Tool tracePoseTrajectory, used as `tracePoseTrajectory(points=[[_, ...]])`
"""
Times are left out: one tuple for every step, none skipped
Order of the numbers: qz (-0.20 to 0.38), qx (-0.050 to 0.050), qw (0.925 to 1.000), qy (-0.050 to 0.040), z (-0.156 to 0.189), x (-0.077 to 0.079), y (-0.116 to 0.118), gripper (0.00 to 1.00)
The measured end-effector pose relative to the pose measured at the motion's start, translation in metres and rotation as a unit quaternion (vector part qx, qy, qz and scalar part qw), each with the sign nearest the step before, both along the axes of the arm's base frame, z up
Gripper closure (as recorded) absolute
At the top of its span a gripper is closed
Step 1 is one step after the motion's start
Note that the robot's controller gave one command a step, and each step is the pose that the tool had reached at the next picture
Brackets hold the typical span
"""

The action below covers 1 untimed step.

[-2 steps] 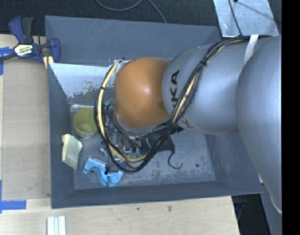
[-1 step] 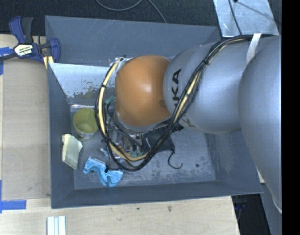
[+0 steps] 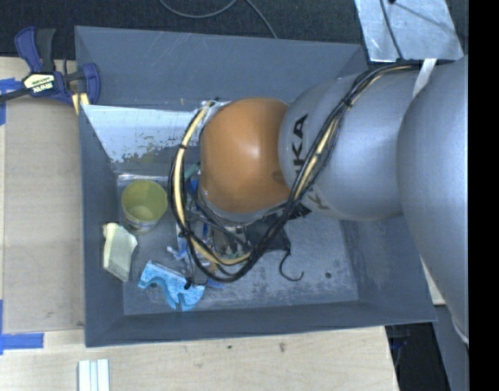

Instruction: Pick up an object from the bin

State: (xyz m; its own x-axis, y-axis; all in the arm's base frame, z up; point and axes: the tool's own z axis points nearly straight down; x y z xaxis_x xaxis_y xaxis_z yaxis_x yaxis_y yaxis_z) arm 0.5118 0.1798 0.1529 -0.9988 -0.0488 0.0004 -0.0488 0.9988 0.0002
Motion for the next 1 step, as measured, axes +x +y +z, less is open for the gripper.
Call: tracePoseTrajectory(points=[[0.071, 0.000, 0.9975, -0.0010, -0.0231, 0.0147, -0.0252, 0.00]])
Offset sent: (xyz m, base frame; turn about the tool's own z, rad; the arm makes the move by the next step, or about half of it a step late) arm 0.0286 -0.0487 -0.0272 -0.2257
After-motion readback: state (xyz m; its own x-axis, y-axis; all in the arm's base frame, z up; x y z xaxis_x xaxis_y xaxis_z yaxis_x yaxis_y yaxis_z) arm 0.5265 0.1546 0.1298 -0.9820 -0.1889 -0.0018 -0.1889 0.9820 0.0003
